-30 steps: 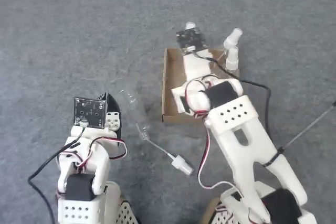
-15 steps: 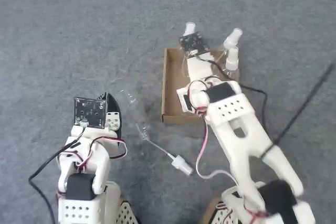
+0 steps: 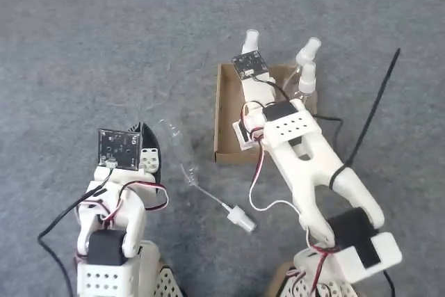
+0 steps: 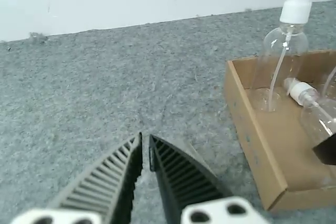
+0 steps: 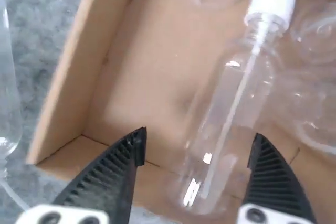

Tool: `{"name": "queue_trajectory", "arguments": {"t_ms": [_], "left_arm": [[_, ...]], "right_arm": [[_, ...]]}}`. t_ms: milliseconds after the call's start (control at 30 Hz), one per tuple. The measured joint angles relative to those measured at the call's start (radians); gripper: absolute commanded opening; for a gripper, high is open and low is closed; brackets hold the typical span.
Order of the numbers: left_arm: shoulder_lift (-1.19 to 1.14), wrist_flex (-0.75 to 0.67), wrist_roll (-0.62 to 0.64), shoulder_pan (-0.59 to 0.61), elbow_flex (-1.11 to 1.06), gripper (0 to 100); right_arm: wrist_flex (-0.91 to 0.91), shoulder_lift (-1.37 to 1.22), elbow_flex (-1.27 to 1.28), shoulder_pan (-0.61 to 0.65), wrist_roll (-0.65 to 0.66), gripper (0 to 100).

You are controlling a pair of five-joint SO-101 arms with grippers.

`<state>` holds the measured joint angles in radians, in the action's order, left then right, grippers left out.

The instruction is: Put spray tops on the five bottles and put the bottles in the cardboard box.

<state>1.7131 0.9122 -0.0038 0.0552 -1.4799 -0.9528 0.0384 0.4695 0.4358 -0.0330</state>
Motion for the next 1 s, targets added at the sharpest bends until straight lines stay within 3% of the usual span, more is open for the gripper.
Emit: {"name": "queue_trajectory", "arguments": {"t_ms": [567,800,1000], "left_arm": [[0.000,0.000,0.000,0.000,0.000,1],[0.000,0.000,0.000,0.000,0.000,1],[0.000,0.000,0.000,0.000,0.000,1]], "right_arm": [[0.000,-0.087,0.000,-0.035,0.000,25.5],[0.000,-0.087,0.000,-0.040,0.000,13.0],[0.005,-0.087,0.000,-0.041,0.000,11.9]]}}
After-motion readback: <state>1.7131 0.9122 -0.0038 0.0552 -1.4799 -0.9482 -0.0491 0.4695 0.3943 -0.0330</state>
